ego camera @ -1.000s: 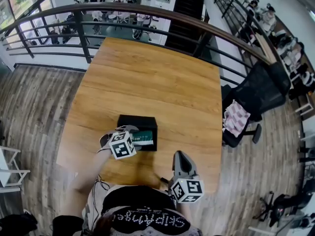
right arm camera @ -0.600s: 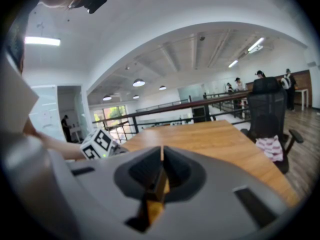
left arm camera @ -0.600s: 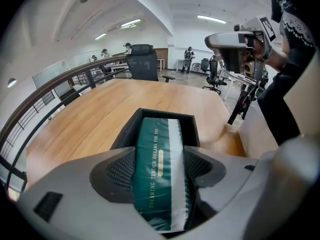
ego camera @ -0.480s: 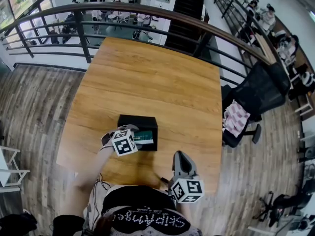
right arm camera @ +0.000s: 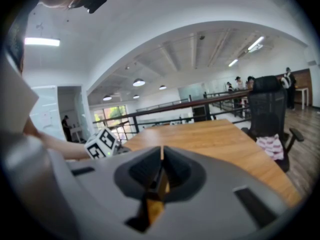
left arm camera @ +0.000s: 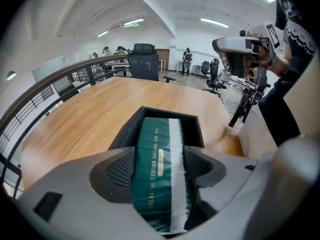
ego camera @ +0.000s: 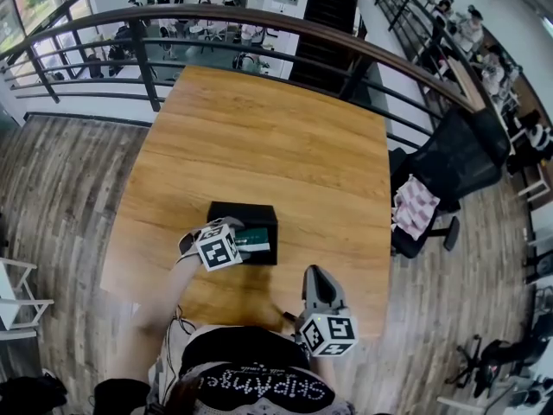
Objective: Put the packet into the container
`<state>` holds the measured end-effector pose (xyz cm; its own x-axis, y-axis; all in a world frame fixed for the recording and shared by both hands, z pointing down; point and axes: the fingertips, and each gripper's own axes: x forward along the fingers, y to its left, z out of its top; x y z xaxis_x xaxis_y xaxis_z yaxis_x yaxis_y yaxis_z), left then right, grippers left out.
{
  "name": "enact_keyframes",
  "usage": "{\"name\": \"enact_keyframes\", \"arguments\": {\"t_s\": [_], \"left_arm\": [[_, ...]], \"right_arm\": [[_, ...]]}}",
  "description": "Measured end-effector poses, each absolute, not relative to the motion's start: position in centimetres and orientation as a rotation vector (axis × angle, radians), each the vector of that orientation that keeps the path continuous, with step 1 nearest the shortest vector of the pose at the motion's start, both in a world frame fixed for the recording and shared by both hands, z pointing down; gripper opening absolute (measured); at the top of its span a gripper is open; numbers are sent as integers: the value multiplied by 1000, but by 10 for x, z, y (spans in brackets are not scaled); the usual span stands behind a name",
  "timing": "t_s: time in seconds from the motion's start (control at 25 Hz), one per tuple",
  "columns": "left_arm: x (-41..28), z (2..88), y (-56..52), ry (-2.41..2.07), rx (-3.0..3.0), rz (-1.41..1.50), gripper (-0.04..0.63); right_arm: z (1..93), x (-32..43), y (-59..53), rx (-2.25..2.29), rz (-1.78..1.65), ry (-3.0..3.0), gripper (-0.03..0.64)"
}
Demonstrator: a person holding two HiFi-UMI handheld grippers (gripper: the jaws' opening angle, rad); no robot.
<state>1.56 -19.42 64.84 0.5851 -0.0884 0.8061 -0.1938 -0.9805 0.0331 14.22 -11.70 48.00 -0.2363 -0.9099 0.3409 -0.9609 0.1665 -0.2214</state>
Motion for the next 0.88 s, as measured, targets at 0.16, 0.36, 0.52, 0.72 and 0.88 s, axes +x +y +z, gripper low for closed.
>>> {"name": "enact_keyframes", "arguments": {"t_s": [0.16,0.36,0.52,0.72,0.88], "left_arm": [[16,650,-193,-246,2686,1365,333],[16,650,-191,-238,2678,1380,334],[15,650,-190,-265,2680,1383,337],[16,645,-194,-286,2670,1350,339],[19,632,-193,-289,2660,1264,339]], "right_arm": [[481,144,-115,1860,594,-2298,38],[478,142,-118,1858,586,-2310,37],[477,142,-116,1859,594,-2302,37],[475,146,-116,1873,597,-2294,38],[477,148,-116,1871,604,-2289,38]]}}
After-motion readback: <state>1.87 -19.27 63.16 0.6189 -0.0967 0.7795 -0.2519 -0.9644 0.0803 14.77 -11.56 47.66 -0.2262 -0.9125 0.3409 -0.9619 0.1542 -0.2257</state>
